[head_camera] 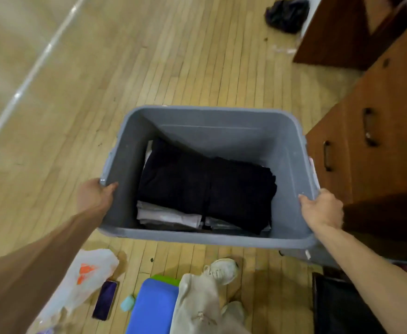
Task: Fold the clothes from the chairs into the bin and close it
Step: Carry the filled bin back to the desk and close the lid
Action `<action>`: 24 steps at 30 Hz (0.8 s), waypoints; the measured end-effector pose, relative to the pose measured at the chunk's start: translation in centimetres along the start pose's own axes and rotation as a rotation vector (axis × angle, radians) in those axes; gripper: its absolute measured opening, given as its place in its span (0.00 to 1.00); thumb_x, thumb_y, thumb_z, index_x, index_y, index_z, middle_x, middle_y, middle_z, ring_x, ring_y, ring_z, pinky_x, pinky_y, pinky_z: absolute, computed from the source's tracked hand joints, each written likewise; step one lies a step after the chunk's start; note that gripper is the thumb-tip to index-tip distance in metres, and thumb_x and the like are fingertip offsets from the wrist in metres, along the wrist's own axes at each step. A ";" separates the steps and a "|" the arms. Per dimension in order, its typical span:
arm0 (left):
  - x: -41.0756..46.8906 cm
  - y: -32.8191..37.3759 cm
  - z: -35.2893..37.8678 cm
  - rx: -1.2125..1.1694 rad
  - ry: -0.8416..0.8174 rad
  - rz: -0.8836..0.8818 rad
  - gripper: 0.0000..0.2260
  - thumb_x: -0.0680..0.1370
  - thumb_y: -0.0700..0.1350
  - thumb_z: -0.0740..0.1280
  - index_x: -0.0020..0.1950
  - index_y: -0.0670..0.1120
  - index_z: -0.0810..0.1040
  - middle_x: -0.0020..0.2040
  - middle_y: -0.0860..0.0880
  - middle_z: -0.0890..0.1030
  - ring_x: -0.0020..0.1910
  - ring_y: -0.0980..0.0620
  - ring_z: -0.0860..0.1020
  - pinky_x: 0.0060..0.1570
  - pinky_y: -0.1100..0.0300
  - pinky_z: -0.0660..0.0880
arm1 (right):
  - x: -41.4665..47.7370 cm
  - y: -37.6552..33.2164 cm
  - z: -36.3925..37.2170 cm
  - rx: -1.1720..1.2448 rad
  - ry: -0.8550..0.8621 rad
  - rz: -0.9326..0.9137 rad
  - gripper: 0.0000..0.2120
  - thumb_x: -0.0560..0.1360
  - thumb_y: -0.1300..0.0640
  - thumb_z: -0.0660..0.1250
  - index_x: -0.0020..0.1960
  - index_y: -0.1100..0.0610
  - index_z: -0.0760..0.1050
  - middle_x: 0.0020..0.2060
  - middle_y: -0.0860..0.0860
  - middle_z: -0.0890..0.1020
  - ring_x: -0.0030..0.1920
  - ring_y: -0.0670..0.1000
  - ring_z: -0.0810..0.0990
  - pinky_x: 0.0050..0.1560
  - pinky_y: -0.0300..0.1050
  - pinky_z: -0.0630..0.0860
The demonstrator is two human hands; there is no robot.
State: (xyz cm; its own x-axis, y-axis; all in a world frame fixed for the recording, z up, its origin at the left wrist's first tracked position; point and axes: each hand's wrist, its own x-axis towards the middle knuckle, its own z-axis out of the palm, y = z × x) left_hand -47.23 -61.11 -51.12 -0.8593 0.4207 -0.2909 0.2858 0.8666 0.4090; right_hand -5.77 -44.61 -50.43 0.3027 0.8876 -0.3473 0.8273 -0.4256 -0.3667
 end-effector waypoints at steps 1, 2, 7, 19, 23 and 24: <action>-0.8 1.2 -2.5 0.004 0.019 0.010 0.16 0.76 0.50 0.70 0.50 0.35 0.80 0.47 0.33 0.81 0.49 0.35 0.79 0.47 0.46 0.74 | -0.8 -1.4 -2.6 0.004 0.015 -0.029 0.18 0.76 0.50 0.68 0.60 0.60 0.74 0.54 0.63 0.79 0.52 0.65 0.79 0.52 0.57 0.78; -1.6 2.6 -4.9 0.009 0.037 0.026 0.17 0.76 0.50 0.70 0.50 0.35 0.80 0.48 0.32 0.81 0.50 0.34 0.79 0.47 0.46 0.74 | -1.5 -2.6 -5.3 0.013 0.031 -0.055 0.18 0.76 0.51 0.68 0.61 0.60 0.73 0.54 0.62 0.79 0.53 0.65 0.78 0.52 0.56 0.77; -6.0 10.1 -16.0 -0.074 0.103 0.157 0.12 0.75 0.46 0.70 0.51 0.38 0.79 0.49 0.35 0.80 0.51 0.35 0.78 0.47 0.48 0.72 | -4.4 -6.9 -18.2 0.044 0.086 -0.179 0.18 0.77 0.51 0.67 0.64 0.56 0.70 0.55 0.60 0.79 0.53 0.64 0.79 0.51 0.56 0.78; -15.5 30.1 -28.6 -0.164 0.132 0.537 0.07 0.75 0.44 0.70 0.47 0.39 0.78 0.41 0.41 0.79 0.40 0.43 0.74 0.39 0.53 0.71 | -7.7 -5.3 -42.4 0.176 0.325 -0.137 0.15 0.77 0.53 0.67 0.62 0.57 0.73 0.51 0.58 0.80 0.50 0.61 0.80 0.48 0.53 0.79; -16.7 37.3 -27.1 -0.094 0.061 0.691 0.08 0.77 0.44 0.68 0.48 0.39 0.78 0.43 0.40 0.79 0.43 0.42 0.76 0.41 0.52 0.72 | -6.4 -2.1 -45.6 0.166 0.362 -0.037 0.17 0.78 0.53 0.67 0.64 0.58 0.73 0.53 0.59 0.80 0.50 0.61 0.80 0.46 0.51 0.78; -16.7 39.1 -26.5 -0.069 0.041 0.724 0.08 0.77 0.44 0.68 0.48 0.38 0.78 0.44 0.39 0.80 0.44 0.41 0.76 0.42 0.51 0.73 | -5.9 -1.4 -46.0 0.164 0.362 -0.003 0.18 0.78 0.54 0.67 0.65 0.58 0.72 0.53 0.59 0.80 0.51 0.62 0.80 0.46 0.51 0.78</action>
State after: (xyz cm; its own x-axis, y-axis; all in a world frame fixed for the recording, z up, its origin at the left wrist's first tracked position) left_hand -32.88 -41.33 -7.37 -0.4803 0.8708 0.1052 0.7624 0.3551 0.5409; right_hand 13.11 -41.19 -8.14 0.4724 0.8809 -0.0298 0.7505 -0.4197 -0.5104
